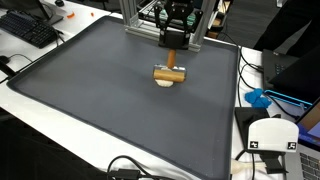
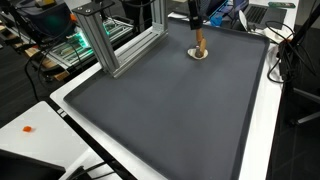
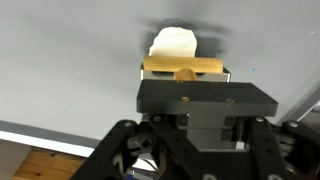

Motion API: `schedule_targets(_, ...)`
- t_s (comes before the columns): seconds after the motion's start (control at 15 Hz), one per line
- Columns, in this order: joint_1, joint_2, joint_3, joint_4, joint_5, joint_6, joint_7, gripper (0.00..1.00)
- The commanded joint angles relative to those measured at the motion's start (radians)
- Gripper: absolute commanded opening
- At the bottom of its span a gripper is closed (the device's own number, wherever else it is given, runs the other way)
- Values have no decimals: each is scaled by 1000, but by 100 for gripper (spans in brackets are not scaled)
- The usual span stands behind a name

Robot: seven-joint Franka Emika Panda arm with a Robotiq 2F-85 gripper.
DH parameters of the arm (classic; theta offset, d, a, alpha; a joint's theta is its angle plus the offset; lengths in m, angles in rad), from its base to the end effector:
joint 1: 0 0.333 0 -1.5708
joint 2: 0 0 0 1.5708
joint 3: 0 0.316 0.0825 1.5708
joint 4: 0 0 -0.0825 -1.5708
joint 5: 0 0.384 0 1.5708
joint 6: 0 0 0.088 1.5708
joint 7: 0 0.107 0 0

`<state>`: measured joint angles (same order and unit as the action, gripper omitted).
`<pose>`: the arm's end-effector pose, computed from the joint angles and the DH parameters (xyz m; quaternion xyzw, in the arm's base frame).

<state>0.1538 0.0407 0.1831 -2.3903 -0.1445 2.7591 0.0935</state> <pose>0.4942 0.1794 0.3353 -0.9694 -0.1800 -0.1669 0.0018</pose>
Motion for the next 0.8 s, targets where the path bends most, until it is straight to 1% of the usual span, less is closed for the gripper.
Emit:
schedule_targets(0.0, 12, 46, -8, -11, -10, 82, 28, 35)
schedule_targets(0.4, 17, 66, -12, -12, -13, 131, 29, 35)
schedule_targets(0.53, 7, 65, -6, -12, -30, 132, 38, 35)
schedule_targets(0.73, 15, 40, -12, -16, 0, 59, 4, 35)
